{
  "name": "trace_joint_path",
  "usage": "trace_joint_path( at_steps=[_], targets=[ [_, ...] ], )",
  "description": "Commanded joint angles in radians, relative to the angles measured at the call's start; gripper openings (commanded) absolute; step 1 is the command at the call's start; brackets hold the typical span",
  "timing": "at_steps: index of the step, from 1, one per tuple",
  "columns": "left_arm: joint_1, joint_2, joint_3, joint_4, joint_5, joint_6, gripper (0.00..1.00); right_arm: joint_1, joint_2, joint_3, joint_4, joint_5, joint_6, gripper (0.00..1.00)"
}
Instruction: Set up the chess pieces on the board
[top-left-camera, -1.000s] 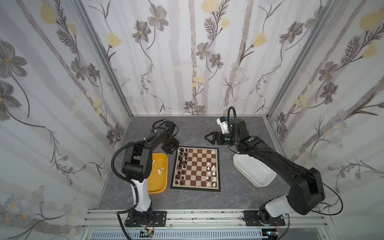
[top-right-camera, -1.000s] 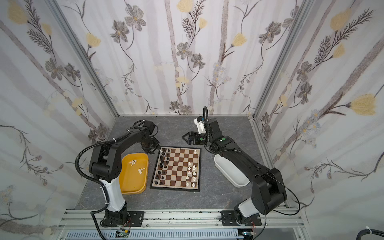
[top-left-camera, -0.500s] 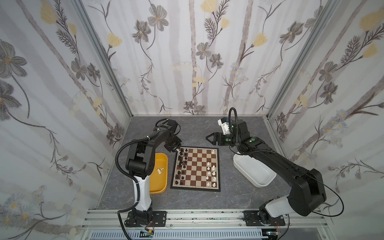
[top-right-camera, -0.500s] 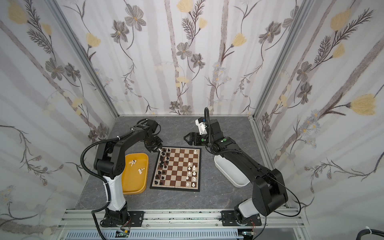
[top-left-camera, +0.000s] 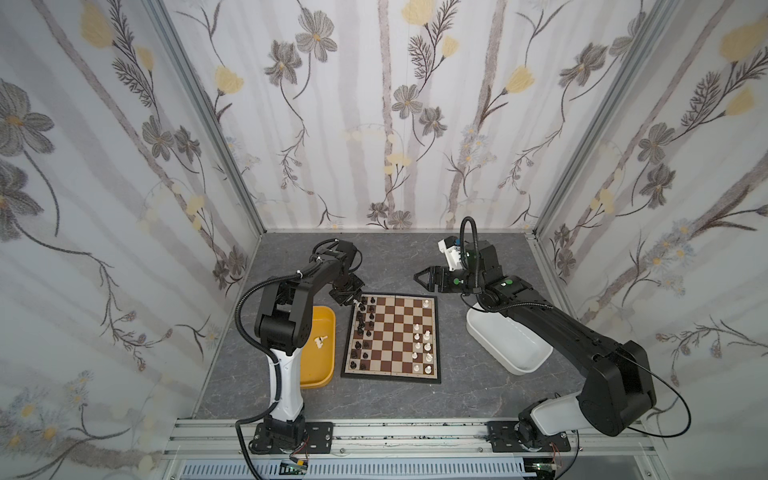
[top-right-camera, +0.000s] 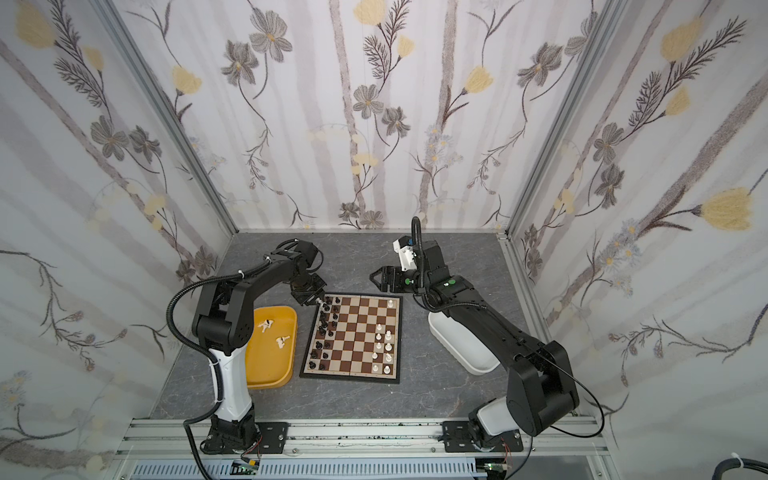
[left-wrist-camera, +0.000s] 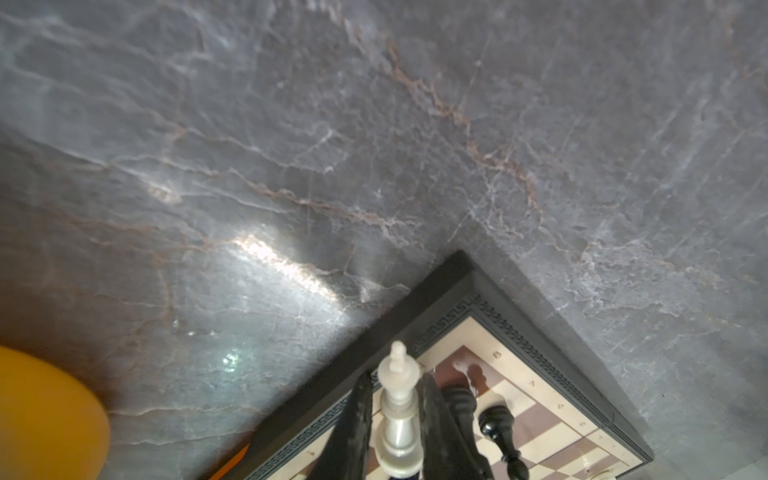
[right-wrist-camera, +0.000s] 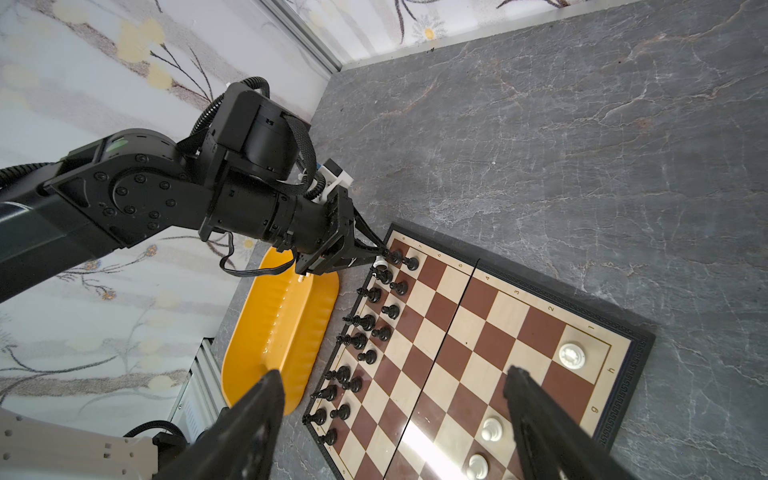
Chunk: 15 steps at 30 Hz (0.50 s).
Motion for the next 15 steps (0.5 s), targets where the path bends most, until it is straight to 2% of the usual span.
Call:
trace_joint_path(
  at_steps=[1, 8, 15],
  targets=[
    [-0.004, 0.011, 0.002, 0.001, -0.015, -0.008, 0.20, -0.002, -0.007, -0.004, 0.039, 0.004, 0.001, 0.83],
    [-0.004, 0.004, 0.000, 0.005, -0.030, 0.004, 0.17, -0.009, -0.039, -0.016, 0.053, -0.004, 0.008, 0.82],
    [-0.009, -0.023, 0.001, -0.013, -0.107, 0.028, 0.13, -0.010, -0.046, -0.024, 0.065, -0.011, 0.013, 0.82]
  ],
)
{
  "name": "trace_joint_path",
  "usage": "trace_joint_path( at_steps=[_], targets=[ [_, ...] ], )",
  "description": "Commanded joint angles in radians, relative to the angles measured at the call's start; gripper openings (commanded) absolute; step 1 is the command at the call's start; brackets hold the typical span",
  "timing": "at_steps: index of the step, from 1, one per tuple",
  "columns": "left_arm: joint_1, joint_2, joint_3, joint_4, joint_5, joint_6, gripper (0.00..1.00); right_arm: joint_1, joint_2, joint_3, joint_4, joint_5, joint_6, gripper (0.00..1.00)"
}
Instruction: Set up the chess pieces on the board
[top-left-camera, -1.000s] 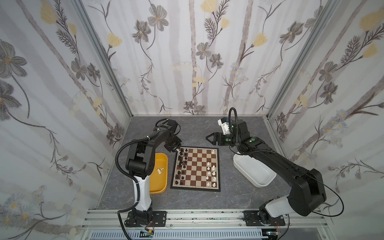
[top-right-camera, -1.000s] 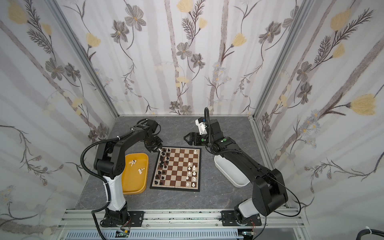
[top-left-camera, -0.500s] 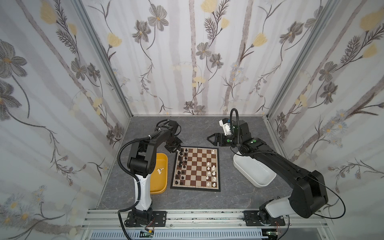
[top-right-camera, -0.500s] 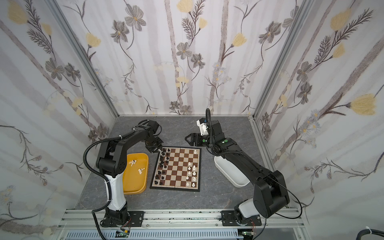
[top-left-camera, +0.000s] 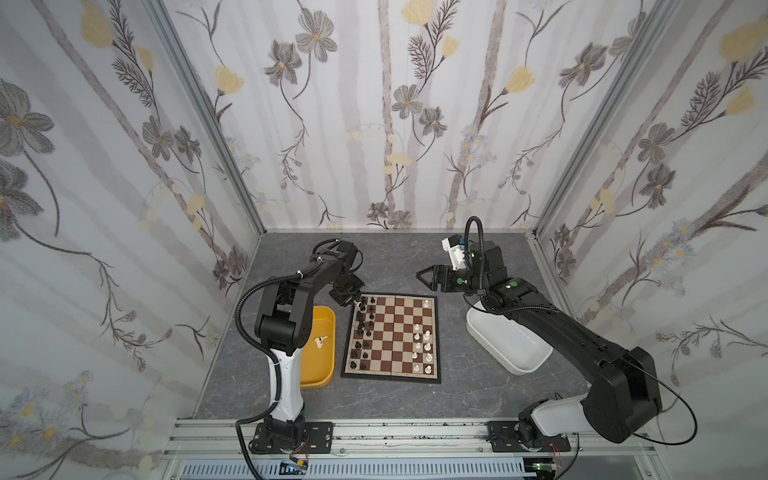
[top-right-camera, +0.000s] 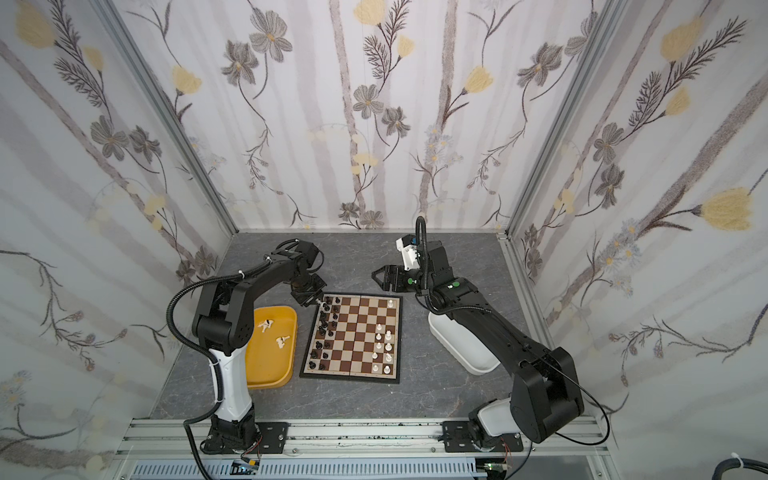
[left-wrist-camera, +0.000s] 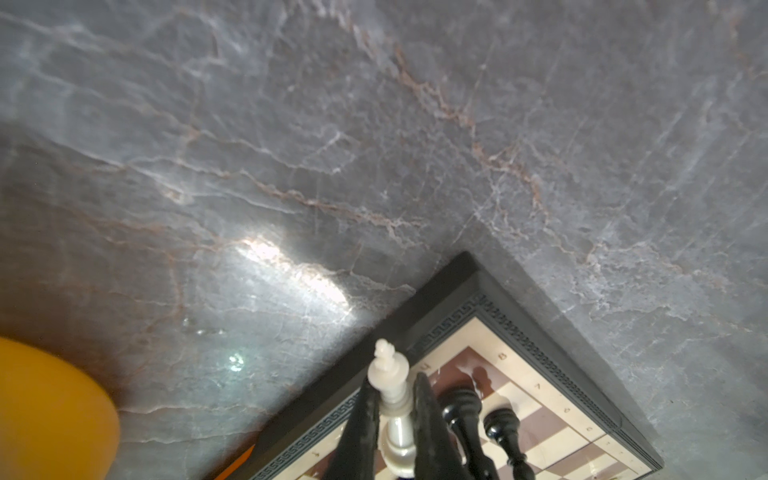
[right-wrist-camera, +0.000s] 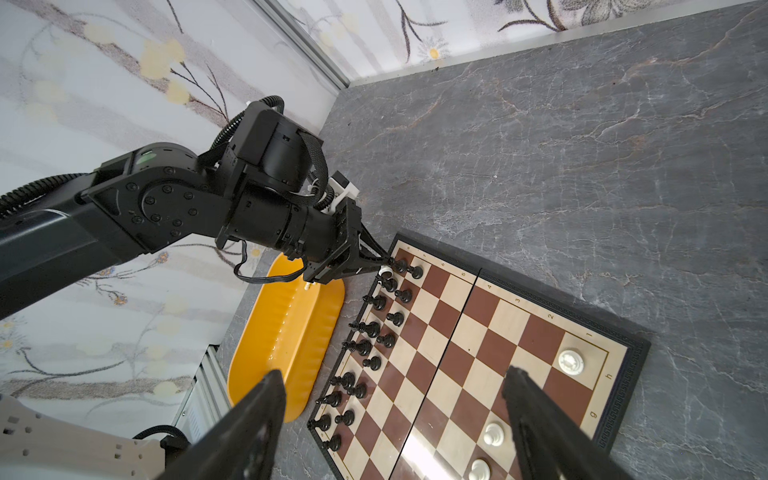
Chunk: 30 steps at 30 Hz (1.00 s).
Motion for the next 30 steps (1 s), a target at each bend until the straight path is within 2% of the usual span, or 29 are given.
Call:
trace_joint_path(
  at_steps=[1, 7, 12, 18, 22, 26, 30],
  targets=[
    [-0.002, -0.016, 0.002, -0.012, -0.082, 0.020, 0.13, 0.000, -0.007, -0.004, 0.036, -0.010, 0.006, 0.82],
    [0.000, -0.049, 0.003, -0.028, -0.166, 0.052, 0.11, -0.001, -0.015, -0.007, 0.045, -0.016, 0.009, 0.82],
    [0.001, -0.117, 0.004, -0.034, -0.267, 0.131, 0.11, -0.010, -0.019, -0.008, 0.058, -0.030, 0.016, 0.82],
    [-0.031, -0.267, -0.035, 0.075, -0.341, 0.354, 0.10, -0.042, -0.032, -0.027, 0.104, -0.069, 0.046, 0.82],
    [-0.076, -0.349, -0.100, 0.232, -0.294, 0.505, 0.10, -0.076, -0.044, -0.044, 0.138, -0.085, 0.081, 0.82],
    [-0.135, -0.398, -0.177, 0.447, -0.197, 0.676, 0.10, -0.104, -0.060, -0.060, 0.166, -0.078, 0.123, 0.83],
    [-0.176, -0.420, -0.275, 0.700, -0.047, 0.786, 0.10, -0.115, -0.080, -0.068, 0.159, -0.047, 0.136, 0.82]
  ],
)
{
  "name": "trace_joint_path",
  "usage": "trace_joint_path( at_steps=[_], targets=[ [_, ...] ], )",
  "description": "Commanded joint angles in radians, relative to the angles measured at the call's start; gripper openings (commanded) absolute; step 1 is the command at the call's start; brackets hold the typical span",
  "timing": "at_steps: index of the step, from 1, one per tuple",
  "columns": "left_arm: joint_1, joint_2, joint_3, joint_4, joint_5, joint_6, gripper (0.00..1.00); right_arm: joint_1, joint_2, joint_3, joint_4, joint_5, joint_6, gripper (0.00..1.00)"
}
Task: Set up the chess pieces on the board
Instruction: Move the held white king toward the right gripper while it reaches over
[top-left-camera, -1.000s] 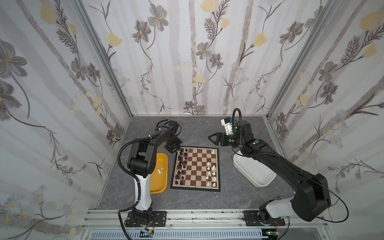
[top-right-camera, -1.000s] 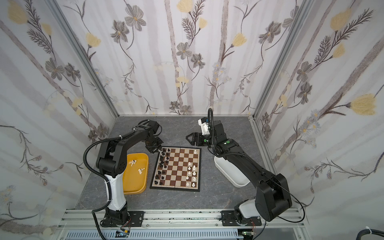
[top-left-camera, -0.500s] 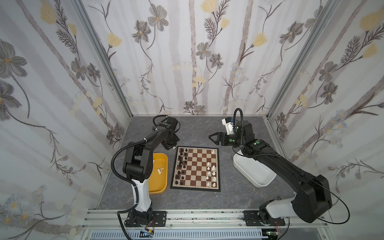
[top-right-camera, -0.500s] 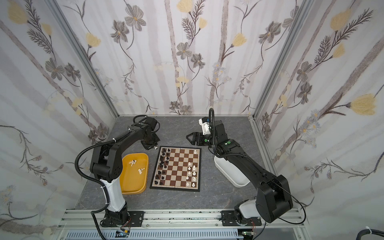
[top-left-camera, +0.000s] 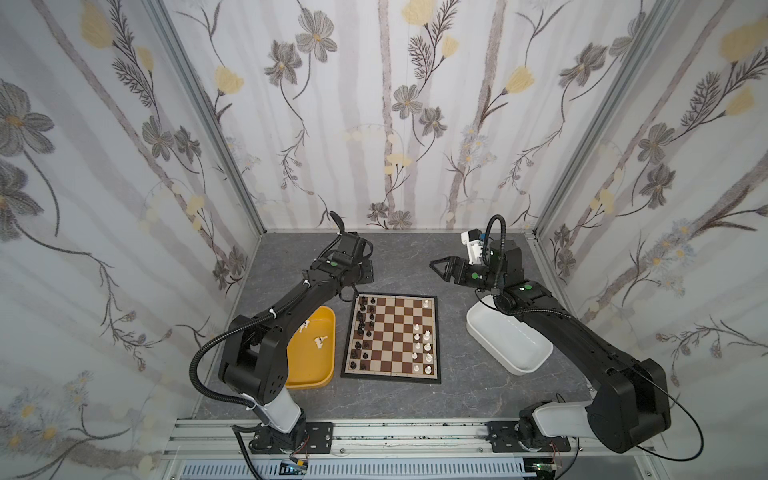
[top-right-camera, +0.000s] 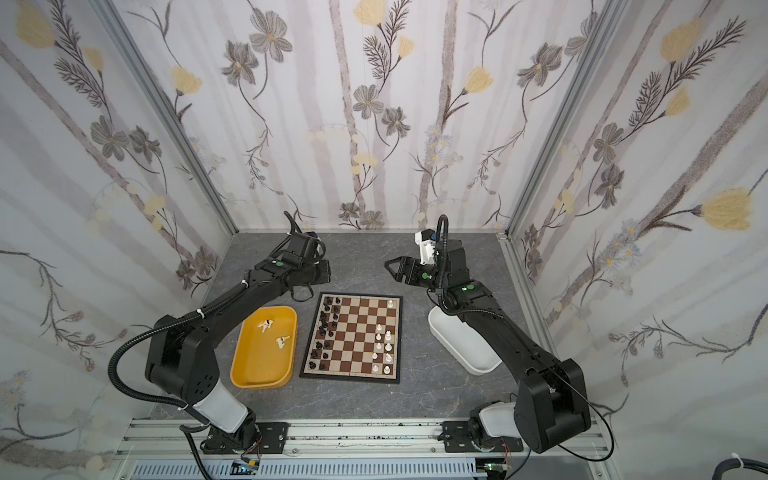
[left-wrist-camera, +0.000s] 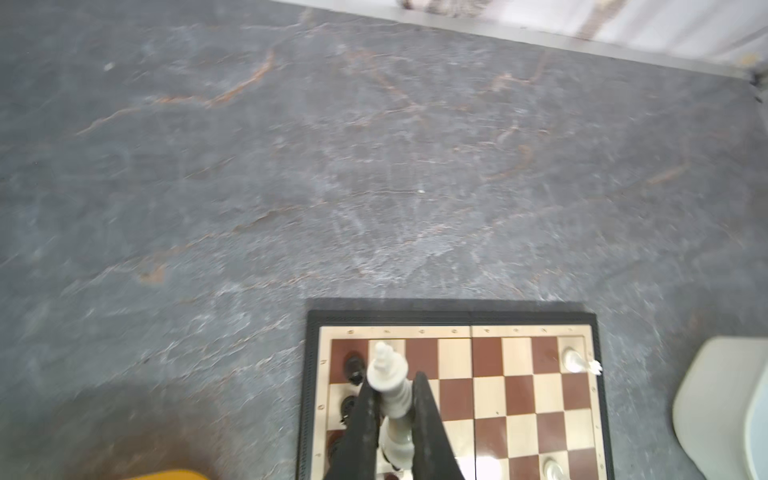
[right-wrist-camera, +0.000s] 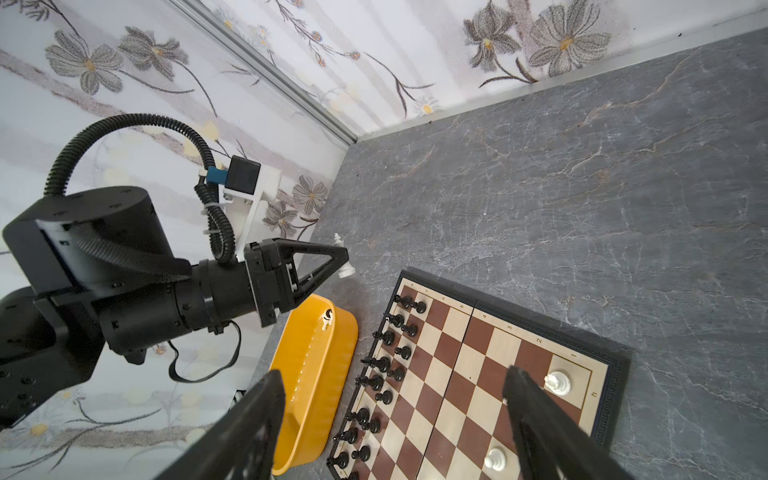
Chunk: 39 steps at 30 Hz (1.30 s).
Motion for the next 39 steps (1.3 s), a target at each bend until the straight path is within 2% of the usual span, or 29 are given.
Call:
trace_joint_path(
  at_steps=[1, 8, 11, 13, 19, 23, 28, 30, 39],
  targets=[
    [-0.017, -0.009, -0.059, 0.310, 0.169, 0.161, 0.10, -0.003, -0.013, 0.002, 0.029, 0.023, 0.022, 0.83],
    [-0.057, -0.002, -0.295, 0.855, 0.459, 0.341, 0.07, 0.023, 0.027, 0.086, -0.174, 0.106, -0.083, 0.78],
    [-0.067, 0.008, -0.342, 0.988, 0.548, 0.392, 0.07, 0.042, 0.044, 0.131, -0.237, 0.126, -0.130, 0.77],
    [-0.074, 0.012, -0.345, 1.012, 0.595, 0.421, 0.07, 0.051, 0.060, 0.166, -0.279, 0.129, -0.162, 0.75],
    [-0.098, 0.018, -0.374, 1.040, 0.640, 0.507, 0.06, 0.102, 0.138, 0.255, -0.371, 0.148, -0.227, 0.70],
    [-0.110, 0.003, -0.382, 0.992, 0.634, 0.549, 0.05, 0.138, 0.164, 0.300, -0.388, 0.151, -0.247, 0.68],
    [-0.124, -0.015, -0.390, 0.938, 0.611, 0.606, 0.05, 0.153, 0.207, 0.339, -0.435, 0.189, -0.254, 0.56],
    [-0.127, -0.021, -0.394, 0.938, 0.601, 0.607, 0.05, 0.160, 0.215, 0.348, -0.443, 0.190, -0.254, 0.51],
    [-0.136, -0.027, -0.395, 0.915, 0.590, 0.617, 0.06, 0.187, 0.244, 0.365, -0.465, 0.186, -0.256, 0.40]
  ],
)
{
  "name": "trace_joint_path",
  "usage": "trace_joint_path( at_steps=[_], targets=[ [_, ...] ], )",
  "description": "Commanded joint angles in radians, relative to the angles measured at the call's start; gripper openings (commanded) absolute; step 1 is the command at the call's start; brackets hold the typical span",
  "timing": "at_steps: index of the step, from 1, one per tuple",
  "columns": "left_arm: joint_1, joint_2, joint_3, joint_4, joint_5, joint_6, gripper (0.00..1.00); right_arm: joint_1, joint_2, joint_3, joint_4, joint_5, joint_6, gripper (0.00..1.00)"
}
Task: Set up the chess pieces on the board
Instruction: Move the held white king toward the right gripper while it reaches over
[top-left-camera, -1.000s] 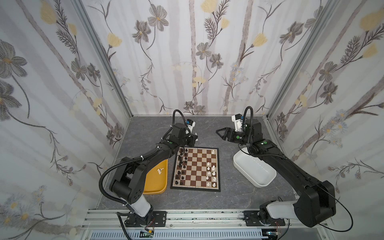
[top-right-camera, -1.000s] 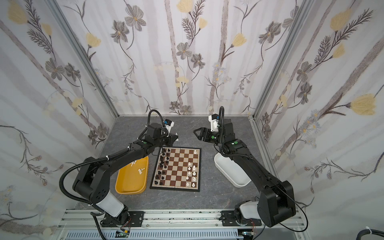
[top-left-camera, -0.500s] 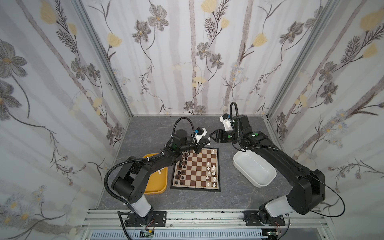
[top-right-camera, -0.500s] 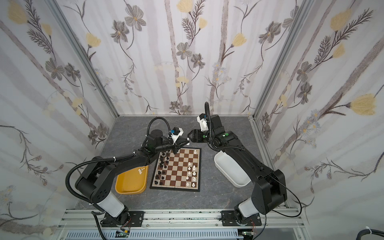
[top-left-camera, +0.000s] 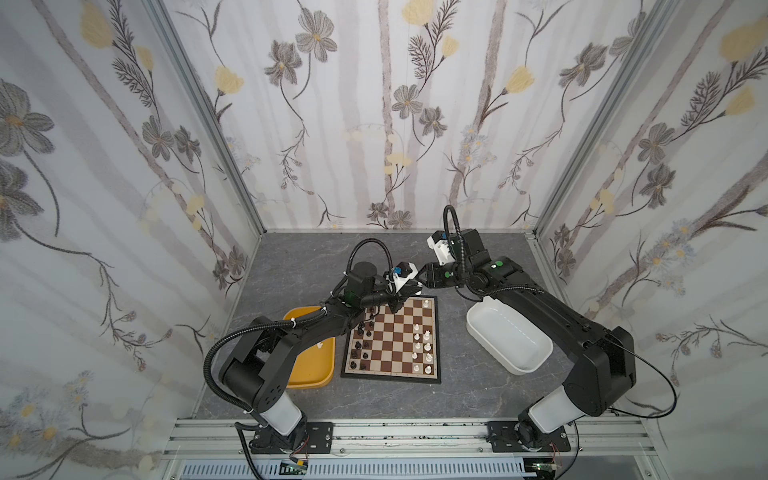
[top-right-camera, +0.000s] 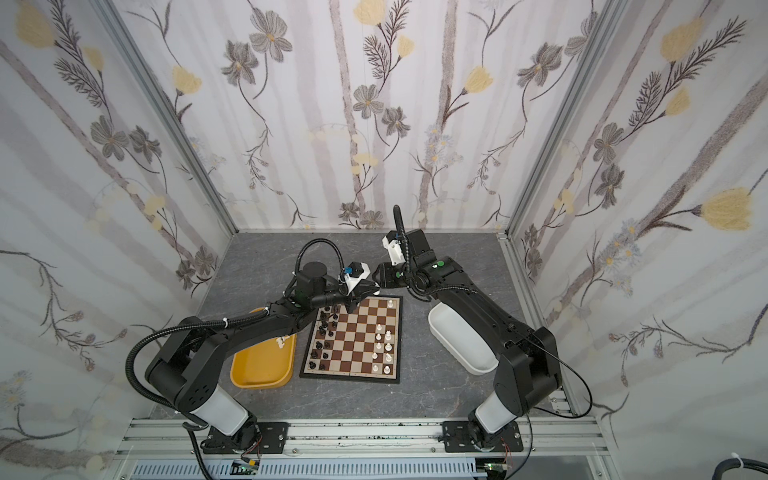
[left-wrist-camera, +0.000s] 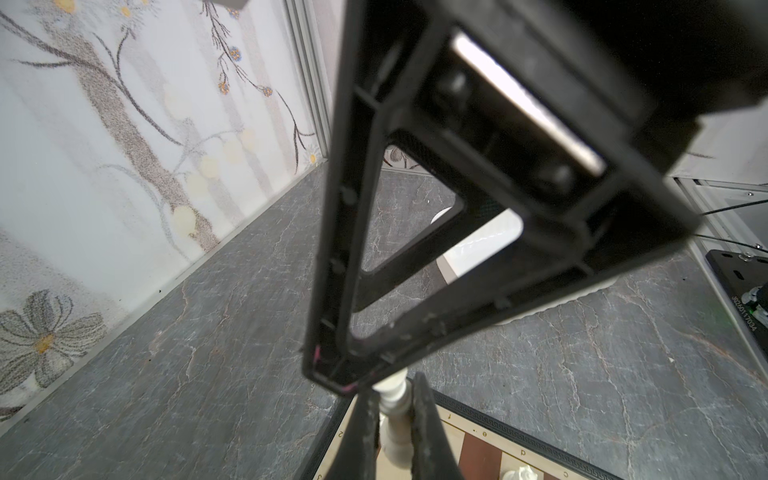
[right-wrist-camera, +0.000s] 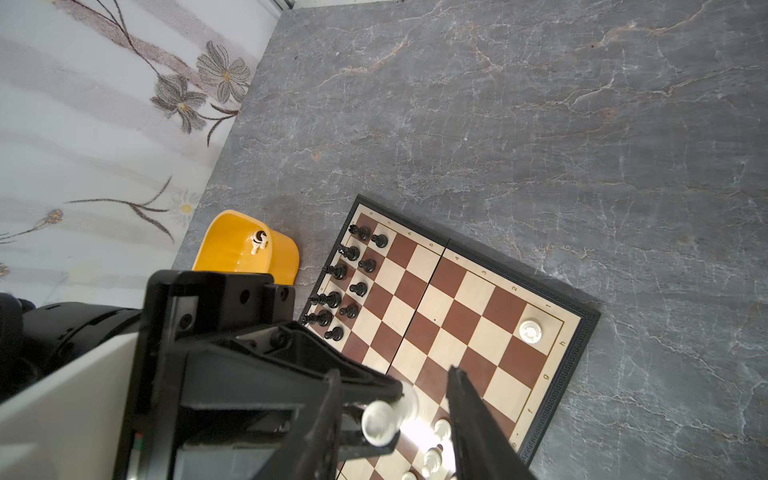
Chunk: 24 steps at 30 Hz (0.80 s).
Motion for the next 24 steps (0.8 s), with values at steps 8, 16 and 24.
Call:
trace_joint_path(
  at_steps=[8, 16, 24],
  targets=[
    [-0.007, -0.007, -0.002, 0.003, -0.013, 0.022, 0.06, 0.016, 0.023, 0.008, -0.030, 0.001, -0.020, 0.36],
    [-0.009, -0.007, -0.003, 0.010, -0.017, 0.020, 0.07, 0.021, 0.035, -0.012, -0.056, 0.032, -0.025, 0.32],
    [-0.009, -0.001, -0.013, 0.041, -0.033, 0.004, 0.07, 0.020, 0.040, -0.029, -0.051, 0.014, -0.025, 0.27]
  ],
)
